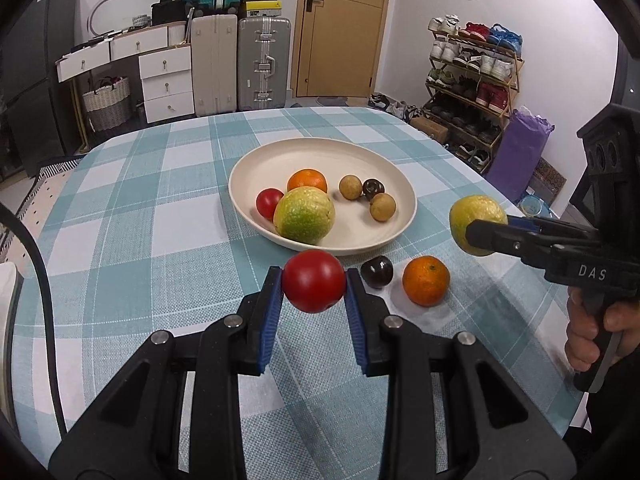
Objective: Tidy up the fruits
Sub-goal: 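Carry the tomato in the left tool while the right tool carries the yellow fruit to the plate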
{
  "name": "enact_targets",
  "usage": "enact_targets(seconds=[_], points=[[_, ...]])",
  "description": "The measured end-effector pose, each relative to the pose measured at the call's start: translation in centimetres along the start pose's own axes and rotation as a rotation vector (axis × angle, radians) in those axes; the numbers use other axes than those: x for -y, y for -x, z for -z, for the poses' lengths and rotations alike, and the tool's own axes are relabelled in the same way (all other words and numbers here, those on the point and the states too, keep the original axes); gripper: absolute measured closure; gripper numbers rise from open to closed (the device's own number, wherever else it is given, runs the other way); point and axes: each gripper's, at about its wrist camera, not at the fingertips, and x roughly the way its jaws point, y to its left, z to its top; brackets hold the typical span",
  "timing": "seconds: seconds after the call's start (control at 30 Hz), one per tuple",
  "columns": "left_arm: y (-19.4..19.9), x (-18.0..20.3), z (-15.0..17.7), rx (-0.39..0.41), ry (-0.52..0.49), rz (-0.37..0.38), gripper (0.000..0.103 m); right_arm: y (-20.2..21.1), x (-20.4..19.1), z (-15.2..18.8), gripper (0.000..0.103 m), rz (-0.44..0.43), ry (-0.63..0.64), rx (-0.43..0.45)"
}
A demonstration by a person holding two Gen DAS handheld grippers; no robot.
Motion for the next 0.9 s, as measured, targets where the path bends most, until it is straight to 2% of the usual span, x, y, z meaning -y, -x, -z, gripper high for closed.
enact_targets(seconds=[0.43, 0.9], points=[[-2.8, 1.4, -1.9, -0.014, -0.014, 0.032, 0.075, -1.7, -1.3, -2.2, 0.054, -0.033, 0.028, -0.023], [-6.2, 1.0, -3.4, -0.044, -0.014, 0.010, 0.075, -5.6, -0.6, -4.0, 0.054, -0.049, -0.014, -0.083]])
